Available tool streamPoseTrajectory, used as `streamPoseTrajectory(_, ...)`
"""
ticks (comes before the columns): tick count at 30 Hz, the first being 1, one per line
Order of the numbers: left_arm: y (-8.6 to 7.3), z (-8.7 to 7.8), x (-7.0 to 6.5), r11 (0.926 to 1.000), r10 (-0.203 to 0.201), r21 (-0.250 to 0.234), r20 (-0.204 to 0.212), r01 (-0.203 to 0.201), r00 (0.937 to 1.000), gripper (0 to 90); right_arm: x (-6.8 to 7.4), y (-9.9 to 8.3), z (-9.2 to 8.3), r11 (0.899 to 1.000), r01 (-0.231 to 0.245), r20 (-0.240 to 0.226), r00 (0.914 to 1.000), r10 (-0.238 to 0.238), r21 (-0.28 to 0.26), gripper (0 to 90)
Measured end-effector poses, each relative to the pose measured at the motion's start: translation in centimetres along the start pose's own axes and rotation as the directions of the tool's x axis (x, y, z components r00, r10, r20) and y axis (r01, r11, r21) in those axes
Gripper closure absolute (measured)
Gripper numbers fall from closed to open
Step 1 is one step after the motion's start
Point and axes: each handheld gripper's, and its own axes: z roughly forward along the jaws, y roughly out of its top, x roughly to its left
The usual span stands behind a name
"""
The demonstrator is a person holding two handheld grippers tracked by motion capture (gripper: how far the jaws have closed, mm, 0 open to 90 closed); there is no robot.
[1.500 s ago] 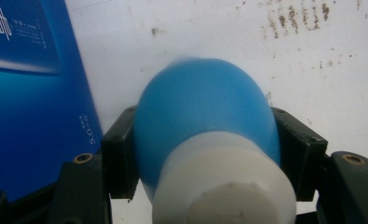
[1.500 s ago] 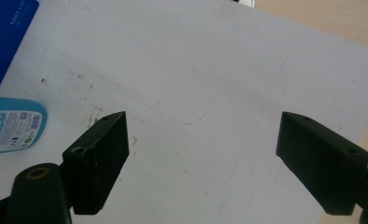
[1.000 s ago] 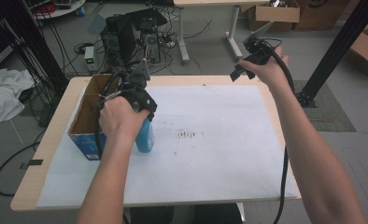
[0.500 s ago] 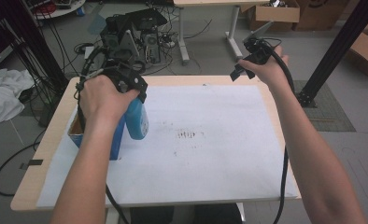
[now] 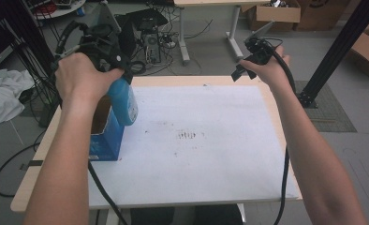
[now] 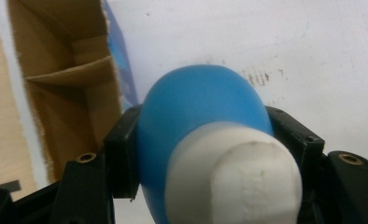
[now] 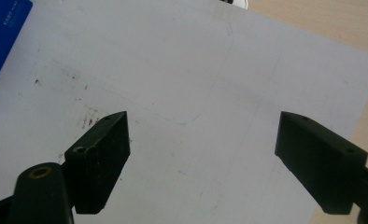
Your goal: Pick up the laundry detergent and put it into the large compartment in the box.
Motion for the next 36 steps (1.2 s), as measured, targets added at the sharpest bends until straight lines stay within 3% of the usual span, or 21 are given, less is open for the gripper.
streamPoseTrajectory(8, 0.0, -1.8, 2.6, 0.9994, -0.007, -0.035, -0.023, 0.006, 0.9997, 37.7, -0.2, 0.0, 0.0, 1.000, -0.005, 0.002, 1.0000, 0.005, 0.006, 18.1)
streamPoseTrajectory(19, -0.8, -2.2, 6.6, 0.9988, -0.041, -0.030, -0.051, 0.039, 0.9979, 37.8, -0.1, -0.1, -0.1, 1.000, 0.001, 0.013, 0.9999, -0.002, 0.005, 18.2)
streamPoseTrajectory(27, -1.1, -1.0, 8.2, 0.9992, -0.040, -0.004, -0.070, 0.039, 0.9968, 37.9, -0.2, 0.0, 0.1, 1.000, -0.004, 0.019, 0.9998, 0.004, 0.011, 18.2)
streamPoseTrajectory(36, -1.7, 2.0, 9.1, 0.9983, -0.041, 0.038, -0.081, 0.044, 0.9959, 37.9, 0.1, 0.2, 0.4, 1.000, 0.009, 0.024, 0.9997, -0.009, 0.015, 18.3)
